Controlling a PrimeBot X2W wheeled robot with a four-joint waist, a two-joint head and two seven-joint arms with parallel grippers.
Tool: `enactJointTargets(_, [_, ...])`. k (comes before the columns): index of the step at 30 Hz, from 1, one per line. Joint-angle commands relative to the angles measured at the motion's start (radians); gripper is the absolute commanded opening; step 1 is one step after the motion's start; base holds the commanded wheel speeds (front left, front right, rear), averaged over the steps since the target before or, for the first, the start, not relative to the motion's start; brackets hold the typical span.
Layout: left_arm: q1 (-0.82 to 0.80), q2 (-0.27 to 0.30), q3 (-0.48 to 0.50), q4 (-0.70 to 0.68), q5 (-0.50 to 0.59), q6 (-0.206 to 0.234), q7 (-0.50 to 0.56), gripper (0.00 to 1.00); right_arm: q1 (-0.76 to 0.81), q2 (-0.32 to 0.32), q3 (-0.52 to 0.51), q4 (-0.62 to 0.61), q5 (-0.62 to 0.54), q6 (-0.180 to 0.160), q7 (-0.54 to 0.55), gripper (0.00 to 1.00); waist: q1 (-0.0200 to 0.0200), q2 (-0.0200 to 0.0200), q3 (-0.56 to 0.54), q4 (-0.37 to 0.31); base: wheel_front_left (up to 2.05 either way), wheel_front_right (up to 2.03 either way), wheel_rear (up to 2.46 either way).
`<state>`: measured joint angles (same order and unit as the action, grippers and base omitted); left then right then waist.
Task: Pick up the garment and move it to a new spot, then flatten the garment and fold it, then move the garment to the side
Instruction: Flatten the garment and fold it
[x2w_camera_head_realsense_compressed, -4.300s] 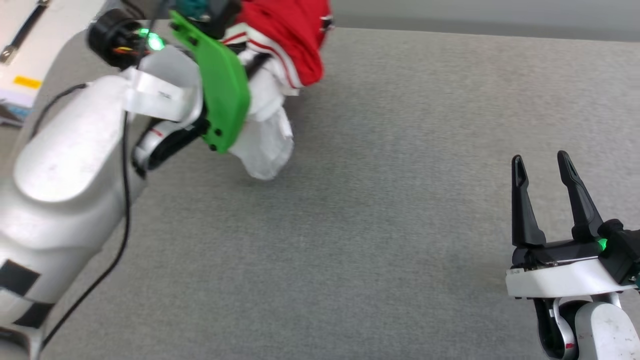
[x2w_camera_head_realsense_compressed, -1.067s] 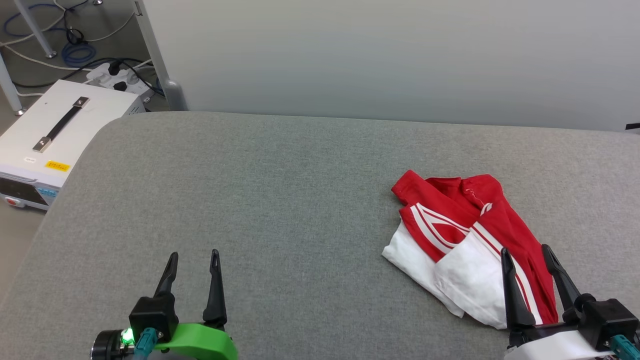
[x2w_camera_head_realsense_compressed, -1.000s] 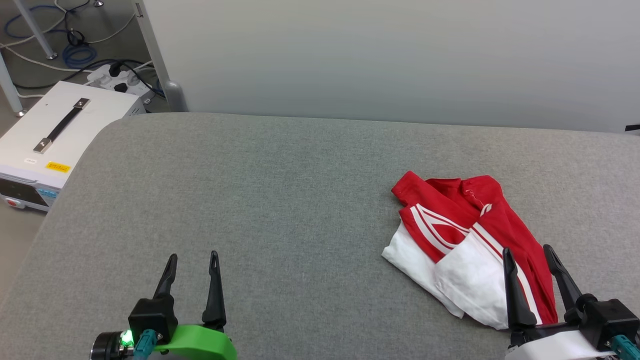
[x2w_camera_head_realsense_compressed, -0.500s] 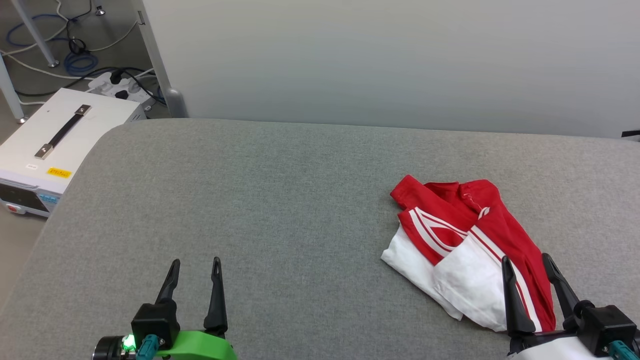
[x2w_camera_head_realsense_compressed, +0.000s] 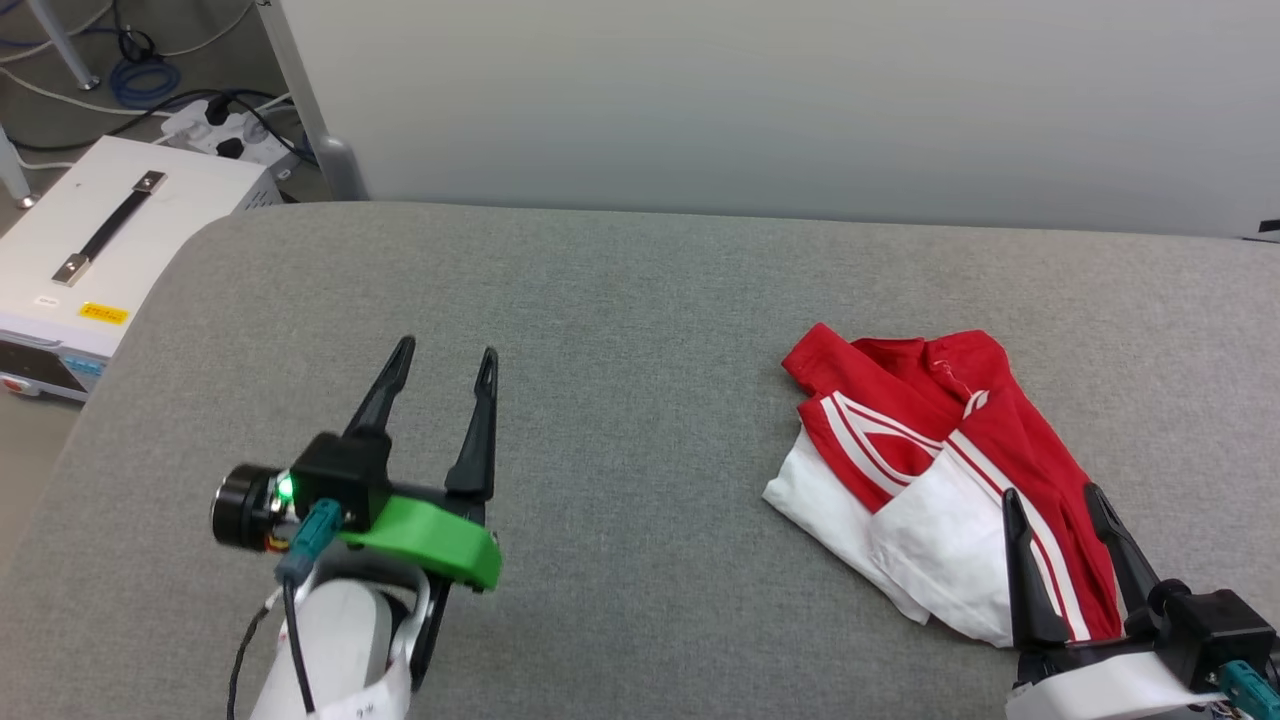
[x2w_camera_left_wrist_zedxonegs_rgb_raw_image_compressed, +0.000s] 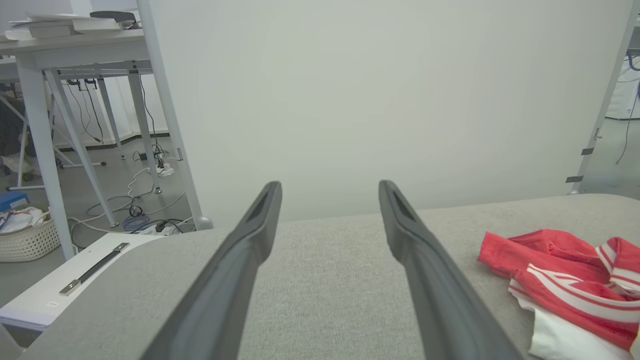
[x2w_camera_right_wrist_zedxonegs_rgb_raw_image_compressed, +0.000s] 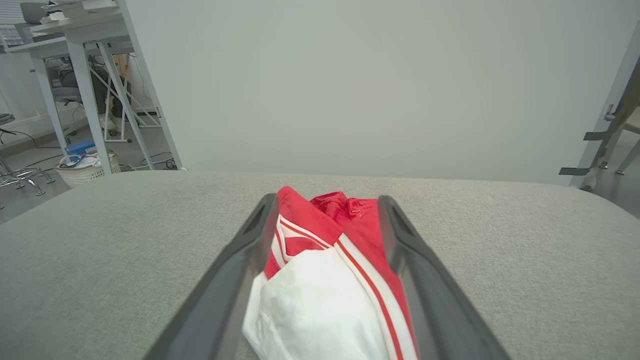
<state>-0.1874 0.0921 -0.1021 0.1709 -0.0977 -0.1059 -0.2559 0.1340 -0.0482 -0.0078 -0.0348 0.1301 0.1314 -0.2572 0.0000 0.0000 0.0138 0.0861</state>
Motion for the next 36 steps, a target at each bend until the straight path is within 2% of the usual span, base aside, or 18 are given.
enactJointTargets(1, [-0.048, 0.014, -0.016, 0.019, -0.003, -0.010, -0.006, 1.00, -0.021, -0.002, 0.002, -0.004, -0.003, -0.001, -0.005, 1.00, 0.0000, 0.0000, 0.020, -0.011, 0.00, 0.00, 0.00])
enactJointTargets(6, [-0.236, 0.070, -0.121, 0.113, -0.049, -0.023, 0.014, 1.00, -0.047, -0.002, 0.006, -0.005, 0.000, -0.001, -0.005, 1.00, 0.0000, 0.0000, 0.058, -0.039, 0.00, 0.00, 0.00])
enactJointTargets(10, [-0.386, 0.123, -0.279, 0.154, -0.156, -0.024, 0.090, 1.00, -0.065, -0.002, 0.012, -0.006, 0.002, -0.001, -0.005, 1.00, 0.0000, 0.0000, 0.088, -0.059, 0.00, 0.00, 0.00])
enactJointTargets(17, [-0.594, 0.193, -0.563, 0.193, -0.410, -0.025, 0.366, 1.00, -0.100, -0.002, 0.016, -0.008, 0.006, -0.001, -0.005, 1.00, 0.0000, 0.0000, 0.137, -0.105, 0.00, 0.00, 0.00])
enactJointTargets(26, [-0.781, 0.231, -0.898, 0.184, -0.705, -0.025, 0.742, 1.00, -0.143, -0.002, 0.026, -0.011, 0.020, -0.001, -0.005, 1.00, 0.0000, 0.0000, 0.195, -0.173, 0.00, 0.00, 0.00])
enactJointTargets(30, [-0.836, 0.246, -1.015, 0.190, -0.777, -0.025, 0.830, 1.00, -0.165, -0.002, 0.033, -0.012, 0.033, -0.001, -0.005, 1.00, 0.0000, 0.0000, 0.221, -0.211, 0.00, 0.00, 0.00])
enactJointTargets(36, [-0.876, 0.243, -1.141, 0.235, -0.832, -0.025, 0.885, 1.00, -0.190, -0.002, 0.041, -0.015, 0.047, -0.001, -0.005, 1.00, 0.0000, 0.0000, 0.269, -0.255, 0.00, 0.00, 0.00])
